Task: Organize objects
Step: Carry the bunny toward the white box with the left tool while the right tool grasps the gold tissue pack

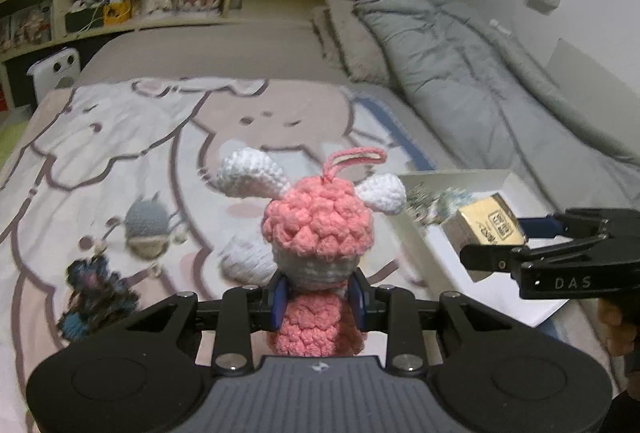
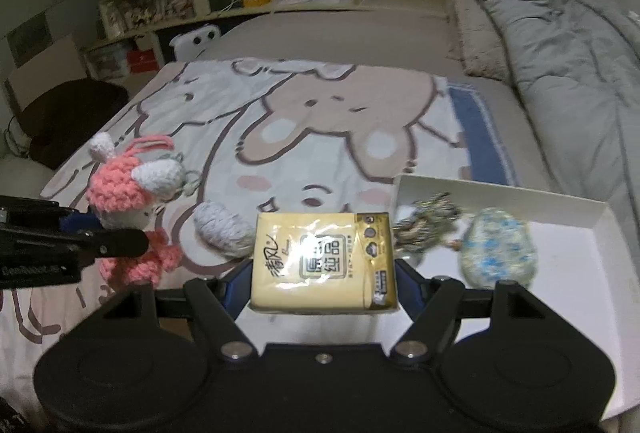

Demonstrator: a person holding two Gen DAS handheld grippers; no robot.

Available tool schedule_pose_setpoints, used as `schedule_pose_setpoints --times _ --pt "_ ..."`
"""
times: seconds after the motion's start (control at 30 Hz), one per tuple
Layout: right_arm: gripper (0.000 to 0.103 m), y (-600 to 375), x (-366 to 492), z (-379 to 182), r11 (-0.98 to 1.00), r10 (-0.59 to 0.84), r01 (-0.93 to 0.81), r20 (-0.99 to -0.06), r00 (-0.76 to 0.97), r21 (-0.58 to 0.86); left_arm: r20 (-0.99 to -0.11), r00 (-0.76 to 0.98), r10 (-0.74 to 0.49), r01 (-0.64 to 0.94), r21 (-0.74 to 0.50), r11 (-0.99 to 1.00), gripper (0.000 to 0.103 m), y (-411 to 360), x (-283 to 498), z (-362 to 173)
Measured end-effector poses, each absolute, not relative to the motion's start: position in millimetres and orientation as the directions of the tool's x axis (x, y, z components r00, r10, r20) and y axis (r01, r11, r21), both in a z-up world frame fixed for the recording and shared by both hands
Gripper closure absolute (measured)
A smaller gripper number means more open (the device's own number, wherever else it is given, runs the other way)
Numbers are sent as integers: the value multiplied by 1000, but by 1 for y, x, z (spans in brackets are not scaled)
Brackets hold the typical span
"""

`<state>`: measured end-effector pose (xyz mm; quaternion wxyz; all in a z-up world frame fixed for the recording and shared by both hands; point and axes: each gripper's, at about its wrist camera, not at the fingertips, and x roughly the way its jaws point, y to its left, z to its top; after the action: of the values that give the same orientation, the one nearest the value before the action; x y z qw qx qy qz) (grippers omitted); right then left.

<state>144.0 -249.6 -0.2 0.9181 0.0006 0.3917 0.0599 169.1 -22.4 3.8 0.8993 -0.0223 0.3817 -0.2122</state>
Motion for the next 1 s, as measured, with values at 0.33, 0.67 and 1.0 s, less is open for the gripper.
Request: schedule_pose_setpoints --times 0.33,0.67,1.0 --pt "29 -322 123 16 1000 14 -22 -698 716 -3 -639 603 -479 456 -217 863 70 -94 167 23" --pt "29 -396 108 19 998 -55 39 -683 728 -39 -609 566 -556 523 -256 813 70 -169 175 28" --pt "29 -454 102 -4 994 -105 100 -704 702 -49 -586 499 -638 566 -337 752 70 -240 191 12"
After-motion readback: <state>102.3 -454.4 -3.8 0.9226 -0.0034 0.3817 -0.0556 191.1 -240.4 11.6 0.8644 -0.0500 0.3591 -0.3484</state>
